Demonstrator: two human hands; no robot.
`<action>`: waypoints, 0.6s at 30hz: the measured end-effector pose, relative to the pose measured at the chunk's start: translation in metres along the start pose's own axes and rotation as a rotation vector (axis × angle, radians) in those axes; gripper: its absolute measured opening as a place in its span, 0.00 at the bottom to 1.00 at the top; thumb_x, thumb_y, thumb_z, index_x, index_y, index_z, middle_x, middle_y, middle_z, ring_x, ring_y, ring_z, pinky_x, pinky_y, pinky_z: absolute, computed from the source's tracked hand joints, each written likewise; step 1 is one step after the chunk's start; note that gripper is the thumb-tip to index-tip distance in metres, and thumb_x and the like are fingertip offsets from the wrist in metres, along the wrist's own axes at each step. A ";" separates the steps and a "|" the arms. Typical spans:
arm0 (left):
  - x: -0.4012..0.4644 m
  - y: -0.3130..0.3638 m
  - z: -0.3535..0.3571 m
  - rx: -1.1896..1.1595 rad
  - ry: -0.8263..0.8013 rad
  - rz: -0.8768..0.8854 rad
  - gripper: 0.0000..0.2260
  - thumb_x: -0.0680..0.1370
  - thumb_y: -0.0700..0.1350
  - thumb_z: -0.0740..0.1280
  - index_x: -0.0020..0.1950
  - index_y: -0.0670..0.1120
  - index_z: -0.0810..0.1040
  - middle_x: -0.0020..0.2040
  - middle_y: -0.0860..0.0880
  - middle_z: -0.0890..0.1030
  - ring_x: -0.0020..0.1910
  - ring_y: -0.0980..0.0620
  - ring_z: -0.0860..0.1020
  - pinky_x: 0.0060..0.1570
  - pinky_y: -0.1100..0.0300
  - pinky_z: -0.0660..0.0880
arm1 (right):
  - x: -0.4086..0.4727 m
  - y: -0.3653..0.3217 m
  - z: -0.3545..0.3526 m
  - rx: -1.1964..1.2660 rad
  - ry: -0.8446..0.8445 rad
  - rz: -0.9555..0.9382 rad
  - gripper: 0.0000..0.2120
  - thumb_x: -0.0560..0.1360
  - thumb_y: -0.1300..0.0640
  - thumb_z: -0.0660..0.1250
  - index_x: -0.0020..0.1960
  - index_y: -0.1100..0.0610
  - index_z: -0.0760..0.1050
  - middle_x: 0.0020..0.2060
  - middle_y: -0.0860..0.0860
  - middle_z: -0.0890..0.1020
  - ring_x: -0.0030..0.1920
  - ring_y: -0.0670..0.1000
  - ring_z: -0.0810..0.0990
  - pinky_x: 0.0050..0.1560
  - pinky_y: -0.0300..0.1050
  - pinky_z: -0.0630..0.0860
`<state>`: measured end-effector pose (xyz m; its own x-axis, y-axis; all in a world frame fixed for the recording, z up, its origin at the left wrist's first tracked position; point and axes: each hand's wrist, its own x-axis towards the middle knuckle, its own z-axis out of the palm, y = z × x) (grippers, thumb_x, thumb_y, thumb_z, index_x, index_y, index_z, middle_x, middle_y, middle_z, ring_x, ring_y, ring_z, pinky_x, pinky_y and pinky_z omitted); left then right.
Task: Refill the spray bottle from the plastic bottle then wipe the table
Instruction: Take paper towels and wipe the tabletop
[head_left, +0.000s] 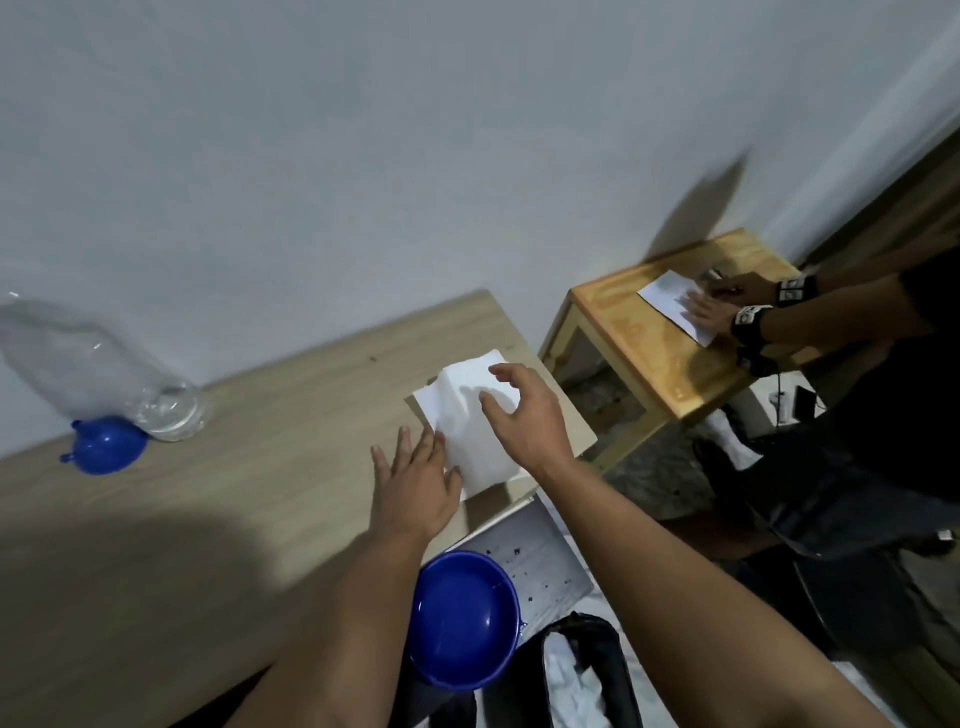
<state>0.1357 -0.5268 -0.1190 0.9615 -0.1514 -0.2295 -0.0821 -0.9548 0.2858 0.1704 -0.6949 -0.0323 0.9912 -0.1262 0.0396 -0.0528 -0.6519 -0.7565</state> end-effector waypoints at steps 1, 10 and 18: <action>0.001 0.001 0.000 -0.021 0.026 -0.016 0.28 0.82 0.58 0.46 0.81 0.49 0.58 0.81 0.54 0.60 0.82 0.46 0.50 0.77 0.35 0.48 | 0.002 0.001 -0.001 0.002 -0.007 -0.003 0.16 0.80 0.53 0.71 0.67 0.51 0.78 0.64 0.45 0.81 0.66 0.49 0.78 0.67 0.49 0.76; 0.005 0.026 -0.056 -0.822 0.393 -0.421 0.10 0.78 0.41 0.70 0.59 0.47 0.84 0.55 0.47 0.86 0.54 0.48 0.83 0.52 0.62 0.74 | -0.002 0.005 -0.013 0.006 -0.009 0.003 0.12 0.79 0.53 0.72 0.62 0.50 0.81 0.60 0.46 0.83 0.61 0.49 0.80 0.63 0.49 0.78; 0.017 0.031 -0.083 -1.275 0.373 -0.681 0.23 0.73 0.37 0.75 0.66 0.49 0.77 0.48 0.50 0.82 0.48 0.48 0.81 0.55 0.55 0.78 | -0.013 0.007 -0.021 0.044 -0.023 0.062 0.10 0.79 0.53 0.72 0.60 0.50 0.82 0.58 0.45 0.84 0.58 0.46 0.80 0.61 0.46 0.78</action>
<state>0.1712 -0.5379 -0.0371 0.7465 0.4800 -0.4608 0.4880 0.0758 0.8696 0.1549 -0.7135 -0.0246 0.9888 -0.1474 -0.0231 -0.1092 -0.6096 -0.7852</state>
